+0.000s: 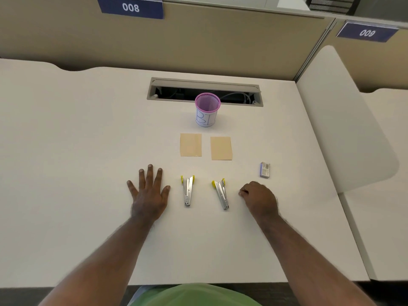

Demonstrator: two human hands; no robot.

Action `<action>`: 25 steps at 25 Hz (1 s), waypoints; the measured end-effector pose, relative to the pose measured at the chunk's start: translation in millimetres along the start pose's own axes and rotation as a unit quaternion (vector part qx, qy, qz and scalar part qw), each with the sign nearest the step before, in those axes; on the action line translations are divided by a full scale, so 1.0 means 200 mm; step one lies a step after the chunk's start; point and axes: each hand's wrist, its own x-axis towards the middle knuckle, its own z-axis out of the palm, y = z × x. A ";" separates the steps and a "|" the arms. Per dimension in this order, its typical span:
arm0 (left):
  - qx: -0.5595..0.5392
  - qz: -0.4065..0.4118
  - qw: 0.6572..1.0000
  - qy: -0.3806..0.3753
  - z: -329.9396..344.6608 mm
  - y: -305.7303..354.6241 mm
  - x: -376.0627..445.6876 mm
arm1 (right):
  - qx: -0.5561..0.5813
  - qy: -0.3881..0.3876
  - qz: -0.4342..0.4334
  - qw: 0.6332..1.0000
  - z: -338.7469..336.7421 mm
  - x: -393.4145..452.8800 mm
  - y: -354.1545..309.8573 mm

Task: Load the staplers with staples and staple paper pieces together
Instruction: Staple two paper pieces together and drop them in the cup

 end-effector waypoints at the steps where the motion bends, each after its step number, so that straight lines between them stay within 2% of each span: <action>1: 0.000 0.001 1.000 -0.002 0.00 0.00 0.00 | -0.025 -0.006 -0.006 1.000 0.00 0.01 -0.01; 5: -0.011 0.001 1.000 -0.006 0.01 -0.01 0.01 | -0.116 0.009 -0.020 0.993 0.00 -0.02 -0.02; 7: -0.012 0.004 1.000 -0.004 0.01 -0.01 0.01 | -0.126 0.025 -0.020 0.992 0.00 -0.04 -0.03; 11: 0.000 0.004 1.000 0.003 0.02 -0.02 0.01 | 0.076 0.062 -0.036 0.994 -0.10 0.04 -0.17; 14: 0.001 0.002 1.000 0.001 0.02 -0.02 0.01 | 0.149 0.093 -0.065 0.982 -0.29 0.28 -0.37; 20: -0.012 0.001 1.000 0.008 0.00 -0.01 0.00 | 0.070 0.150 -0.058 0.984 -0.56 0.80 -0.77; 25: -0.030 0.005 0.999 0.022 0.01 -0.02 0.01 | 0.029 0.109 -0.046 0.993 -0.56 1.03 -0.91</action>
